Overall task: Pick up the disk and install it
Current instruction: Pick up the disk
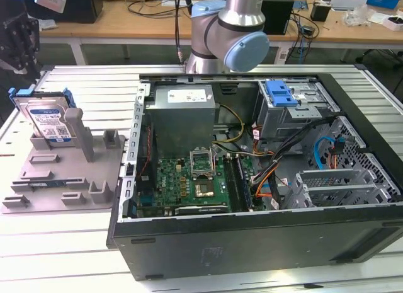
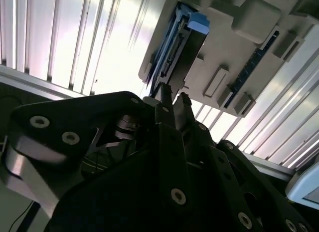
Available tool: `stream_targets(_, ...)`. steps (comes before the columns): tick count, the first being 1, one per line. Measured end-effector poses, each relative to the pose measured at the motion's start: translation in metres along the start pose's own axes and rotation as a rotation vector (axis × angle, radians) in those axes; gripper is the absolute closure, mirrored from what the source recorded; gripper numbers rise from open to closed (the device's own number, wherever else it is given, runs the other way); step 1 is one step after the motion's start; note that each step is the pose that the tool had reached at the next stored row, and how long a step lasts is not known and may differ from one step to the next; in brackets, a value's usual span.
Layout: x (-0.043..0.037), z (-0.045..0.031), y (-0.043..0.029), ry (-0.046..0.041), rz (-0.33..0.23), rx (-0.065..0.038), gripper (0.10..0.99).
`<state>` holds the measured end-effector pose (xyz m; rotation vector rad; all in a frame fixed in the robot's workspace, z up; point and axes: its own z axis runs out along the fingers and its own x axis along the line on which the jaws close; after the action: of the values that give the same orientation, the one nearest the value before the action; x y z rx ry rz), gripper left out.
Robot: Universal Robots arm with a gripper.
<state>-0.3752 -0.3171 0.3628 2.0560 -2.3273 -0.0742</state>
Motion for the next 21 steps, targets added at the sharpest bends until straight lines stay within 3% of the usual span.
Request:
stream_targets(1,0.0001,0.0001,0.0008,0.001,-0.002,0.0,0.839)
stream_targets(2,0.0003,0.0002,0.0021,0.003,-0.004,0.0,0.718)
stream_targets(3,0.0004,0.0003,0.0033,0.0049,-0.007,0.001,0.655)
stream_targets(4,0.0005,0.0004,0.0041,0.0073,-0.008,0.001,0.655)
stream_targets(5,0.0006,0.0003,0.0043,0.0088,-0.01,0.001,0.592)
stream_targets(9,-0.0002,0.0005,0.0073,0.0103,-0.01,0.001,0.592)
stream_targets(14,-0.0082,0.0021,0.0113,0.0255,-0.03,0.007,0.592)
stream_targets(21,-0.0082,0.0021,0.0114,0.0265,-0.032,0.007,0.592)
